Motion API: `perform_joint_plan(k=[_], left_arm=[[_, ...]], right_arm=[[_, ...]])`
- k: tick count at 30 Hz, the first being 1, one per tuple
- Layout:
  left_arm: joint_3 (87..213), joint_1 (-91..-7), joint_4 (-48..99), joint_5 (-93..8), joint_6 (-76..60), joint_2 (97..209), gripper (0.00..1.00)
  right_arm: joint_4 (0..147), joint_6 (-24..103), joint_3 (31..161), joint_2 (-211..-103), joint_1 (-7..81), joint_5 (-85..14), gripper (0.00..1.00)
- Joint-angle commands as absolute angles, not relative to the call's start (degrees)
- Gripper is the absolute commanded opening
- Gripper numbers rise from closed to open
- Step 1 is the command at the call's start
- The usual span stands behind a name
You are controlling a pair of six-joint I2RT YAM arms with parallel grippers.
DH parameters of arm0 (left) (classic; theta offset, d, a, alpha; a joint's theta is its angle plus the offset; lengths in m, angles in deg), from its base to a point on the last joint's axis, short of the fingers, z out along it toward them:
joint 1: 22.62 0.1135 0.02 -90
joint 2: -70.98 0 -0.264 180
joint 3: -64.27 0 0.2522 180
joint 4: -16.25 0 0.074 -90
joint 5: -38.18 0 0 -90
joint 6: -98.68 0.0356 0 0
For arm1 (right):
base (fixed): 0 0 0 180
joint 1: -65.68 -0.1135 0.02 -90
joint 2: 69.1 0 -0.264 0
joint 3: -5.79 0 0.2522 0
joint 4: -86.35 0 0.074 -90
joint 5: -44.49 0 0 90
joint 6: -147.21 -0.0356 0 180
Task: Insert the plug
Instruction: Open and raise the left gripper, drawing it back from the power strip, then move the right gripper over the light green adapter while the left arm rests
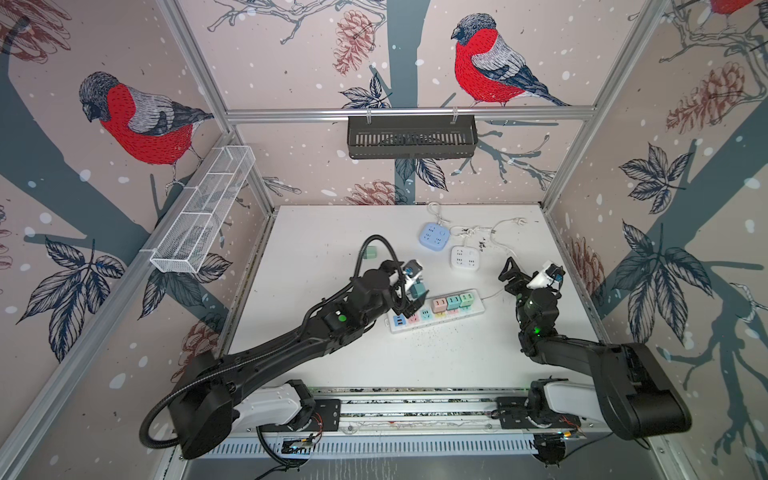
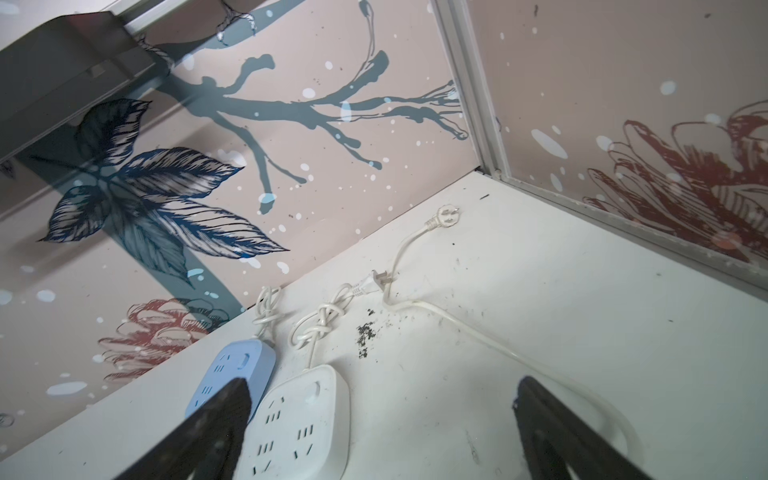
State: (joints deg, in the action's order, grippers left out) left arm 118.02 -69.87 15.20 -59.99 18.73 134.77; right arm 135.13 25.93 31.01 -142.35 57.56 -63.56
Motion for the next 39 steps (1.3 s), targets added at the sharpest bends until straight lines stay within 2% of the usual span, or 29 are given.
perform_joint_plan(k=[1, 3, 6, 12, 14, 16, 18, 20, 22, 24, 27, 30, 34, 36, 39], left_arm=[[113.4, -61.8, -0.6, -62.9, 4.5, 128.4, 0.98], [112.1, -56.1, 0.9, -60.0, -0.4, 126.9, 0.98], [112.0, -51.3, 4.2, -62.3, -4.7, 128.1, 0.98], [115.3, -50.2, 13.5, -84.4, -20.5, 130.6, 0.98], [115.7, -50.4, 16.0, -85.5, -23.1, 128.9, 0.98], [112.3, -50.4, 10.6, -85.9, -25.0, 126.0, 0.98], [106.1, -50.3, -0.3, -83.1, -20.1, 123.3, 0.98], [102.6, -50.1, -4.3, -82.5, -16.7, 121.9, 0.98], [101.2, -49.4, -4.3, -89.1, -17.1, 123.1, 0.96], [101.7, -47.2, -1.7, -91.4, -18.9, 125.2, 0.97], [103.0, -46.1, 0.9, -96.1, -17.2, 128.2, 0.96], [103.2, -46.0, -0.4, -99.8, -13.0, 131.7, 0.97], [103.8, -46.0, 3.6, -102.0, -14.4, 136.2, 0.97], [101.1, -46.0, -4.4, -105.5, -12.2, 137.7, 0.97], [99.6, -45.7, -7.0, -101.8, -11.0, 136.7, 0.97]], right_arm=[[124.4, 20.3, 34.7, -141.9, 57.0, -71.9, 1.0], [118.8, 18.0, 37.0, -141.8, 56.8, -74.1, 1.0], [112.5, 12.9, 39.4, -142.4, 56.8, -79.6, 1.0], [103.4, 10.2, 43.9, -141.2, 56.7, -82.3, 1.0], [97.8, 8.0, 46.1, -141.2, 56.5, -85.1, 1.0], [94.9, 8.1, 47.7, -141.2, 56.5, -85.4, 1.0], [94.9, 13.5, 48.7, -141.1, 56.2, -84.9, 1.0], [93.7, 13.7, 49.3, -141.1, 56.3, -86.3, 1.0], [95.5, 16.7, 48.2, -140.4, 58.8, -77.5, 1.0], [100.2, 18.6, 45.0, -136.4, 60.8, -68.2, 1.0], [108.0, 22.6, 39.3, -130.5, 59.8, -67.4, 1.0], [101.6, 24.2, 43.7, -128.8, 58.1, -67.0, 0.99], [96.3, 26.6, 50.7, -131.3, 52.5, -65.9, 1.0], [97.2, 29.6, 52.3, -132.9, 47.9, -67.0, 1.0], [98.3, 33.7, 55.6, -136.8, 39.1, -72.0, 1.0]])
